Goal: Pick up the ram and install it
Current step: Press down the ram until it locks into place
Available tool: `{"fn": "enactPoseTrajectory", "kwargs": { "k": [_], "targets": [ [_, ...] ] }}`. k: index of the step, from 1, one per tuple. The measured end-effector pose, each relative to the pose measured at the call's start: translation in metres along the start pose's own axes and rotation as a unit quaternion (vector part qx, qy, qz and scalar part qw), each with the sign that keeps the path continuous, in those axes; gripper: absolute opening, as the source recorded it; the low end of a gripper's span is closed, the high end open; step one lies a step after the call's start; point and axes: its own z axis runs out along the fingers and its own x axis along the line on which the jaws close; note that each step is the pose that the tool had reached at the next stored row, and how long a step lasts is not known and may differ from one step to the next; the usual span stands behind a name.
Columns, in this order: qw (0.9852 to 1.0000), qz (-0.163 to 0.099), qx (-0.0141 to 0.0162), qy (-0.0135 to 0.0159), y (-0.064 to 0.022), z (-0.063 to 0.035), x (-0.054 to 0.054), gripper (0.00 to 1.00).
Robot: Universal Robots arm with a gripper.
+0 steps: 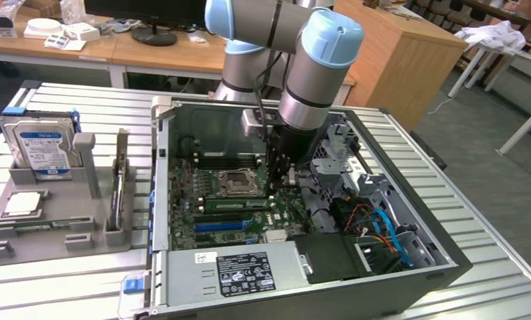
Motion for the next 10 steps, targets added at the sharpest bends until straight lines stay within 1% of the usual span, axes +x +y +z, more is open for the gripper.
{"fn": "enactPoseTrajectory", "kwargs": {
  "k": [6,10],
  "targets": [
    [1.0,0.0,0.0017,0.0,0.0196,0.0008,0.0,0.1],
    [1.0,0.0,0.0021,0.0,0.0309,0.0013,0.0,0.1]
  ]
}}
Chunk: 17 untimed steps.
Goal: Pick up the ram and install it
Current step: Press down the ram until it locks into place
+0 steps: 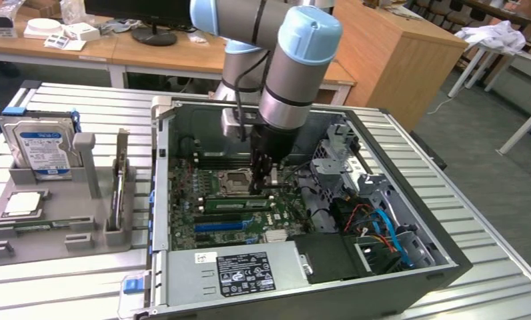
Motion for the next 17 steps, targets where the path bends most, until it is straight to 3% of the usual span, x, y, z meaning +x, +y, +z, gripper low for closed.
{"fn": "enactPoseTrajectory", "kwargs": {
  "k": [17],
  "targets": [
    [1.0,0.0,0.0001,0.0,0.0339,0.0017,0.0,0.1]
  ]
}}
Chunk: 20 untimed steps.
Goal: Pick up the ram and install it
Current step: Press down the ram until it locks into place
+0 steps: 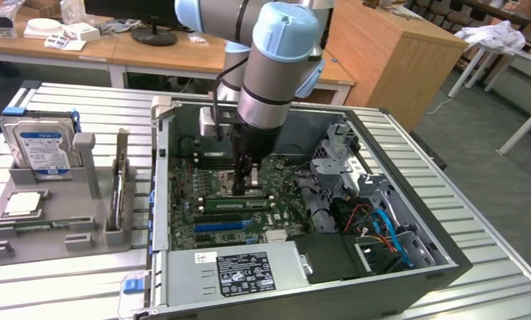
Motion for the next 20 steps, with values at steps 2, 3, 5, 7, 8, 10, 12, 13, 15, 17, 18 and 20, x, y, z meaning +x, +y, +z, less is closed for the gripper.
{"fn": "enactPoseTrajectory", "kwargs": {
  "k": [2,3,5,7,8,10,12,13,15,17,18,20],
  "targets": [
    [1.0,0.0,0.0,0.0,0.0025,0.0001,0.0,0.1],
    [1.0,0.0,0.0,0.0,0.0038,0.0002,0.0,0.1],
    [1.0,0.0,0.0,0.0,0.0066,0.0003,0.0,0.1],
    [1.0,0.0,0.0,0.0,0.0092,0.0004,0.0,0.1],
    [1.0,0.0,0.0,0.0,0.0105,0.0004,0.0,0.1],
    [1.0,0.0,0.0,0.0,0.0131,0.0005,0.0,0.1],
    [1.0,0.0,0.0,0.0,0.0131,0.0029,0.0,0.1],
    [1.0,0.0,0.0,0.0,0.0131,0.0032,0.0,0.1],
    [1.0,0.0,0.0,0.0001,0.0131,0.0032,0.0,0.1],
    [1.0,0.0,0.0,0.0,0.0131,0.0033,0.0,0.1],
    [1.0,0.0,0.0,0.0,0.013,0.0034,0.0,0.1],
    [1.0,0.0,0.0001,-0.0002,0.013,0.0046,0.0,0.1]
  ]
}}
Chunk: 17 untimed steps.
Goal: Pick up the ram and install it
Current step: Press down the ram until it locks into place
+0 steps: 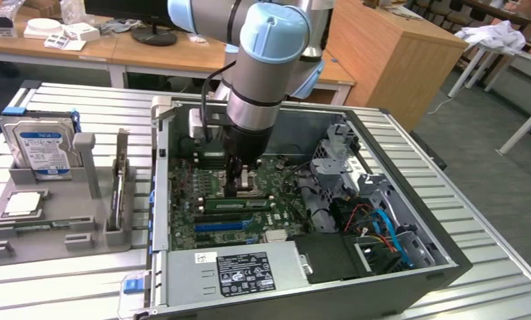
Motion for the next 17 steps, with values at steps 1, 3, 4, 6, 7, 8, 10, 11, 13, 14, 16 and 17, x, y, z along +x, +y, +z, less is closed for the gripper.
{"fn": "enactPoseTrajectory", "kwargs": {
  "k": [1,3,4,6,7,8,10,11,13,14,16,17],
  "targets": [
    [1.0,0.0,-0.0001,0.0002,0.0,0.0005,0.0001,0.1],
    [1.0,0.0,-0.0001,0.0001,0.0,0.002,0.0001,0.1],
    [1.0,0.0,-0.0001,0.0002,-0.0001,0.0028,0.0001,0.1],
    [1.0,0.0,-0.0001,0.0002,-0.0001,0.0041,0.0002,0.1],
    [1.0,0.0,-0.0001,0.0002,-0.0001,0.0047,0.0002,0.1],
    [1.0,0.0,-0.0001,0.0002,-0.0001,0.0053,0.0002,0.1],
    [1.0,0.0,-0.0001,0.0002,-0.0002,0.0065,0.0002,0.1],
    [1.0,0.0,-0.0001,0.0002,-0.0002,0.0069,0.0002,0.1],
    [1.0,0.0,-0.0001,0.0002,-0.0002,0.0079,0.0002,0.1],
    [1.0,0.0,-0.0001,0.0002,-0.0002,0.0083,0.0003,0.1],
    [1.0,0.0,-0.0001,0.0003,-0.0002,0.0086,0.0003,0.1],
    [1.0,0.0,-0.0002,0.0003,-0.0002,0.0086,0.0003,0.1]
  ]
}}
